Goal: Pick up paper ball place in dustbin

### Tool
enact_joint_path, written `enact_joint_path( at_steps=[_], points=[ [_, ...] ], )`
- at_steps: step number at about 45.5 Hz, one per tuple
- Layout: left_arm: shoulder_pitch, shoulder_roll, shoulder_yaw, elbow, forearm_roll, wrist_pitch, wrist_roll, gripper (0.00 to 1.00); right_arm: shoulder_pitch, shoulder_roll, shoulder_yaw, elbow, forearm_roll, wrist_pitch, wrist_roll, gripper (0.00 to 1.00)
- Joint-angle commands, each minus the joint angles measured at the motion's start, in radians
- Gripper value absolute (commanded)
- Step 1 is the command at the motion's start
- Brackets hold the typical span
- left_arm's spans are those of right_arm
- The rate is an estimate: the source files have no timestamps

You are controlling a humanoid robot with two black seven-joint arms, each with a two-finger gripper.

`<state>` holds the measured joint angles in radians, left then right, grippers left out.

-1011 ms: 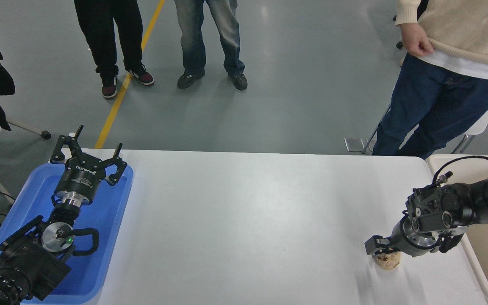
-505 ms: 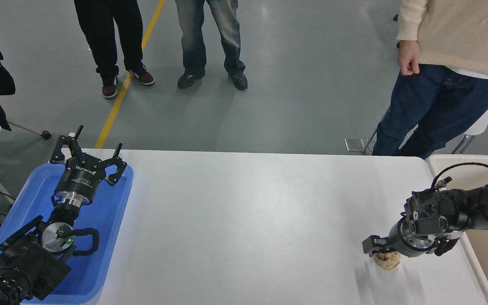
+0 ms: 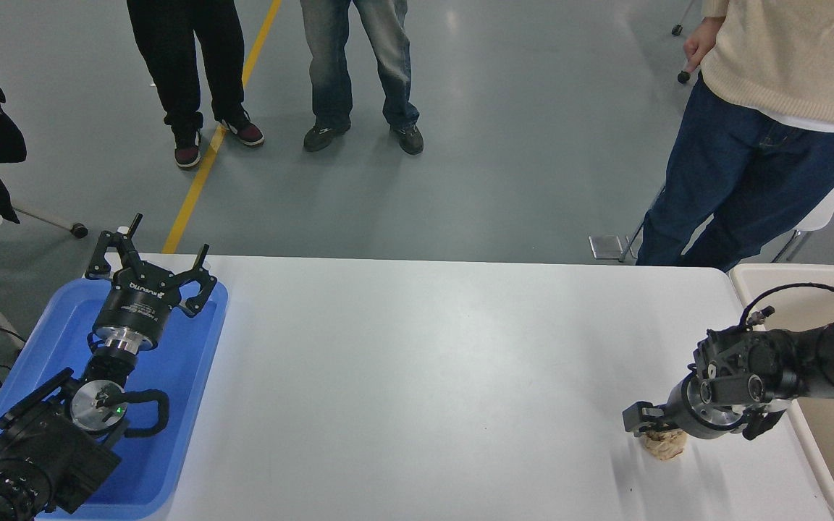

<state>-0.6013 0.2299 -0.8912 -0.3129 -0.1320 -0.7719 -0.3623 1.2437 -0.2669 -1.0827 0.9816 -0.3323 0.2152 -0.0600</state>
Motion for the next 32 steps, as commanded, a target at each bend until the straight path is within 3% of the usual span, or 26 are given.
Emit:
enact_joint_path(
  at_steps=[1, 9, 14, 21, 28, 32],
  points=[
    [0.000, 0.000, 0.000, 0.000, 0.000, 0.000, 0.000, 1.00, -0.012, 0.000, 0.007, -0.004, -0.001, 0.000, 0.000, 0.96],
    [0.000, -0.001, 0.000, 0.000, 0.000, 0.000, 0.000, 1.00, -0.017, 0.000, 0.009, -0.006, 0.004, 0.000, -0.001, 0.85],
    [-0.002, 0.000, 0.000, 0.000, 0.000, 0.000, -0.001, 1.00, -0.017, -0.002, 0.013, -0.008, 0.024, 0.000, -0.001, 0.72],
    [0.000, 0.000, 0.000, 0.000, 0.000, 0.000, 0.000, 1.00, -0.015, -0.003, 0.013, -0.008, 0.081, 0.001, -0.001, 0.41],
    [0.000, -0.001, 0.000, 0.000, 0.000, 0.000, 0.000, 1.00, -0.012, -0.018, 0.013, -0.004, 0.095, 0.009, -0.001, 0.00],
    [-0.002, 0.000, 0.000, 0.000, 0.000, 0.000, 0.000, 1.00, -0.012, -0.018, 0.010, 0.002, 0.098, 0.018, -0.001, 0.00]
  ],
)
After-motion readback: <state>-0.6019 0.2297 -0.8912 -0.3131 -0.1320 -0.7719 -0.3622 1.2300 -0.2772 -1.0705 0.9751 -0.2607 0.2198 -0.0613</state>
